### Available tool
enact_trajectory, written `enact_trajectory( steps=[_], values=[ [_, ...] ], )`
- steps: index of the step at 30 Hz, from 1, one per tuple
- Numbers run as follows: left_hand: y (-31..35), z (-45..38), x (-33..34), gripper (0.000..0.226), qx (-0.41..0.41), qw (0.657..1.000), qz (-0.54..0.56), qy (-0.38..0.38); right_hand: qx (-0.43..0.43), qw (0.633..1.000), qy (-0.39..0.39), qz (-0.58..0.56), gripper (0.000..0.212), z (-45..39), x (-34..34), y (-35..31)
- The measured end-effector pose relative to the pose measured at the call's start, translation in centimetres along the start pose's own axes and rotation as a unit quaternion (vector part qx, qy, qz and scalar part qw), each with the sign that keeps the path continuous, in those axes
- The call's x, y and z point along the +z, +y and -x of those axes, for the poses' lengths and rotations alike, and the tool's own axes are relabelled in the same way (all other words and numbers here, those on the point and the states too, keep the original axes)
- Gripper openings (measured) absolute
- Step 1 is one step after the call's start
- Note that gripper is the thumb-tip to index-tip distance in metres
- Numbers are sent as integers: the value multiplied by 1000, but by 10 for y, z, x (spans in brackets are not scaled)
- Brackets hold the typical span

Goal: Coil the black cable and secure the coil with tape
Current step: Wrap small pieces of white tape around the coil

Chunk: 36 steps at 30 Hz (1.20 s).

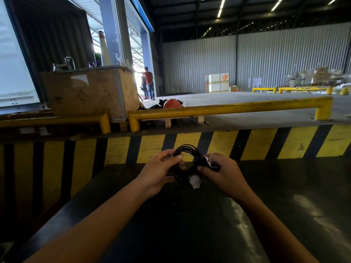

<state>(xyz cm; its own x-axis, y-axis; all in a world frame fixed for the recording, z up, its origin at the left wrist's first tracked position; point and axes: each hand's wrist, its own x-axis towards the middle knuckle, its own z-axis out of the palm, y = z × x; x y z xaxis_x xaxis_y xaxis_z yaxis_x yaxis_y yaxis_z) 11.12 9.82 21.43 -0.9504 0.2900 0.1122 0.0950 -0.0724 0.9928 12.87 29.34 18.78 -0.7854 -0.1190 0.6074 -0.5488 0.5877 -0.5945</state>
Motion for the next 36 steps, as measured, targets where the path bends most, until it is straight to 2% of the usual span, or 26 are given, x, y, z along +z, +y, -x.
enact_trajectory(
  steps=[2,5,9,11,14,18,21,24,28,31,36],
  values=[
    [2,1,-6,23,2,1000,-22,3,-2,1000,-9,11,5,-2,-12,1],
    [1,4,-11,31,4,995,-102,-14,11,999,26,41,8,-10,-29,3],
    [-1,8,-7,37,22,976,-206,-70,28,982,70,176,9,-25,-35,3],
    [0,9,-1,33,39,970,-223,-92,28,975,56,214,8,-28,-30,-2],
    [2,9,5,32,51,967,-224,-107,14,972,-9,235,7,-27,-17,-7],
    [2,8,4,29,52,970,-217,-93,-13,986,-85,143,2,-26,-11,-2],
    [1,8,1,29,32,973,-213,-87,-21,994,-106,31,8,-25,-17,1],
    [-2,7,-1,29,0,981,-177,-83,-24,991,-127,-18,11,-24,-21,1],
    [-6,5,1,29,-28,989,-127,-70,-25,991,-128,-28,19,-24,-20,3],
    [-8,2,5,37,-49,991,-106,-61,-25,992,-123,-8,17,-23,-20,3],
    [-10,-3,6,32,-88,990,-91,-68,-29,989,-142,37,20,-19,-21,-2]
  ],
)
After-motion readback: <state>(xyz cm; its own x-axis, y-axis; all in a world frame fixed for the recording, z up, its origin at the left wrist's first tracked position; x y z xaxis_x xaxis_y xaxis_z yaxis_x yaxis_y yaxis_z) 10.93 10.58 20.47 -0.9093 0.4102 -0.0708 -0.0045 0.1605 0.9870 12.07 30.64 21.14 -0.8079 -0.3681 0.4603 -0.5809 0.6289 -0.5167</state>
